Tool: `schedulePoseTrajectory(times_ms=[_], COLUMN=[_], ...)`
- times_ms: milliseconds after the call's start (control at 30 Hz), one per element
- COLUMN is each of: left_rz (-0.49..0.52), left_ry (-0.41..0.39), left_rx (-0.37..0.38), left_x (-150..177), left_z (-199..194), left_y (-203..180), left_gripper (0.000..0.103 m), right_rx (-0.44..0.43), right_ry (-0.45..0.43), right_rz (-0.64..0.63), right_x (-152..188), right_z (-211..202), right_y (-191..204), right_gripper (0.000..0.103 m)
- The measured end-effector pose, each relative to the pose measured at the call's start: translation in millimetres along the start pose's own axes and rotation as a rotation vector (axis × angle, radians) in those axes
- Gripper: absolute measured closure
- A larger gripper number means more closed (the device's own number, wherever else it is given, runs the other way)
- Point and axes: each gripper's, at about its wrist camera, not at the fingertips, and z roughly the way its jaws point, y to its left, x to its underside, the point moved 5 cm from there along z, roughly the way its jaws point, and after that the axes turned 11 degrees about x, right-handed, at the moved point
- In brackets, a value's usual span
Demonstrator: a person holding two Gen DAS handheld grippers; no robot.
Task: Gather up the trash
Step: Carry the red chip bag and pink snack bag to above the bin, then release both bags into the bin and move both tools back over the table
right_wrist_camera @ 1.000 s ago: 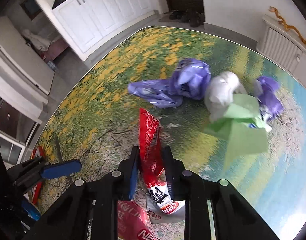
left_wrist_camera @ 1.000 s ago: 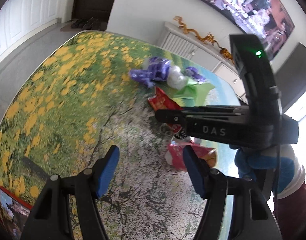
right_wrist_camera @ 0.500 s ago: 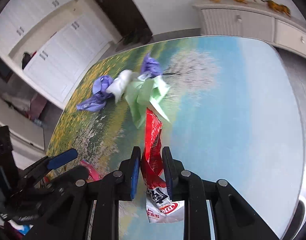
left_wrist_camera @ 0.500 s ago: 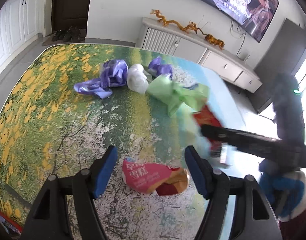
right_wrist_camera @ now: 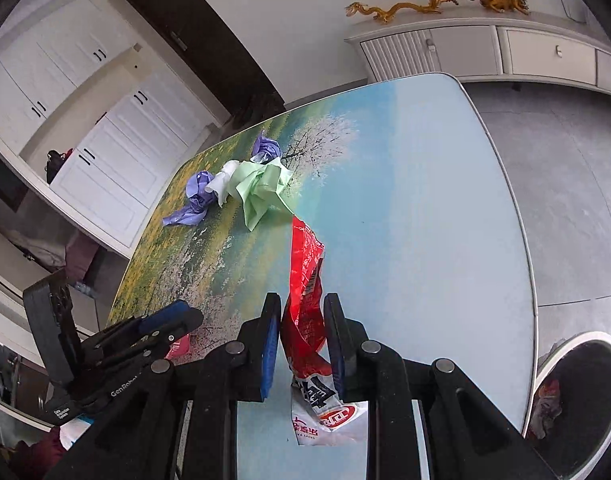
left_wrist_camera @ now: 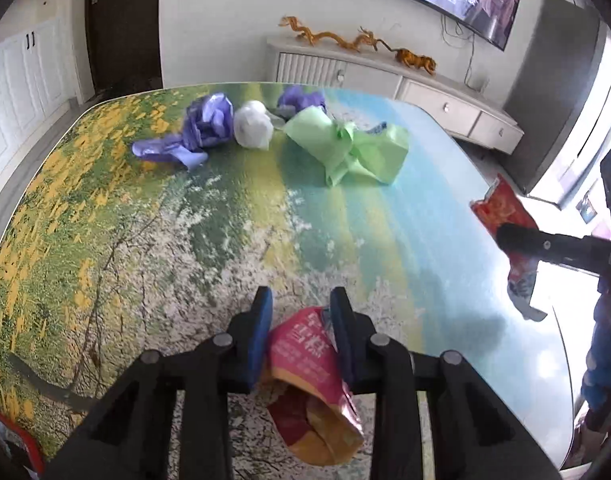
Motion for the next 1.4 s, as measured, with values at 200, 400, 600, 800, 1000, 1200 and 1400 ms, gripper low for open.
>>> schedulePoseTrajectory(times_ms=[200,400,600,800,1000,1200,1400], left_rz=[-0.004,0.005,0.077,0.159,0.241,0.266,0.260], left_ry=[-0.005,-0.029,-0.038,0.019,0.111,0.208,0.306], left_rx=[0.021,0.072,0.196,0.378,0.494,0.547,0.593], left_x=[10,3,-25,-46,-47,-31,-13], left_z=[-4,-24,-28,-10,32,80,117], left_y=[-5,-20,-79,-173,-268,-338,-377], left_gripper=[0.077,0.078,0.078,0.078,0.078,0.075,0.049], right_rx=[0.004,0.001,0.037,0.186,0.323,0.393,0.471], right_ry=[-0.024,-0.065,-0.145,-0.231,-0.240,-0.202,-0.163], right_rz=[0.037,0.072,0.163,0.318,0.481,0.590,0.673], right_x=[17,28,38,60,92,115,135], right_z=[-17,-38,-74,-120,-139,-135,-129], right_y=[-9,-20,-56,-132,-207,-256,-290], right_gripper=[0.082,0.082,0.082,0.082,0.082,0.079,0.061])
